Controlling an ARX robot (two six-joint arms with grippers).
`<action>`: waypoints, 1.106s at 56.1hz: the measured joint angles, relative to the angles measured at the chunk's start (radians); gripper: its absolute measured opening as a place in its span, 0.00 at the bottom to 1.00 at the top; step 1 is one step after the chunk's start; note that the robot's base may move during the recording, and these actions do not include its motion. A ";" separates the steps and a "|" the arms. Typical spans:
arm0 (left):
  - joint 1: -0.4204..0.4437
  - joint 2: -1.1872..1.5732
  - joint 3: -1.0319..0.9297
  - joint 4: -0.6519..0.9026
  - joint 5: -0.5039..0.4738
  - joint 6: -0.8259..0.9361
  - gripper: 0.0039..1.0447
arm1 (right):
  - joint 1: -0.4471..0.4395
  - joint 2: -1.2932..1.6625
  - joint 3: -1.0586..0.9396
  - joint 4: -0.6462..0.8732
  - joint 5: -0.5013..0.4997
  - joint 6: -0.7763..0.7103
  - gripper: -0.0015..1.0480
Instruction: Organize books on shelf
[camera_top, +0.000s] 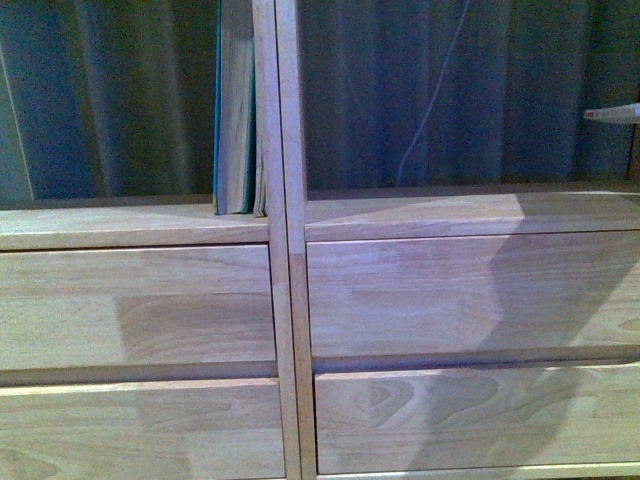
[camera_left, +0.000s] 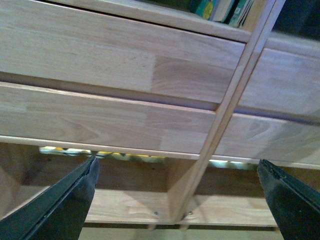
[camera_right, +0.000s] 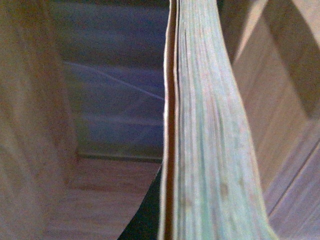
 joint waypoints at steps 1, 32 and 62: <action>0.024 0.029 0.017 0.027 0.023 -0.013 0.94 | 0.000 -0.009 0.001 0.002 -0.007 0.003 0.07; 0.004 0.867 0.843 0.207 0.345 -0.413 0.94 | 0.169 -0.231 0.092 0.042 -0.266 -0.136 0.07; -0.409 1.126 1.259 0.185 0.359 -0.457 0.94 | 0.282 -0.401 -0.053 0.174 -0.362 -0.224 0.07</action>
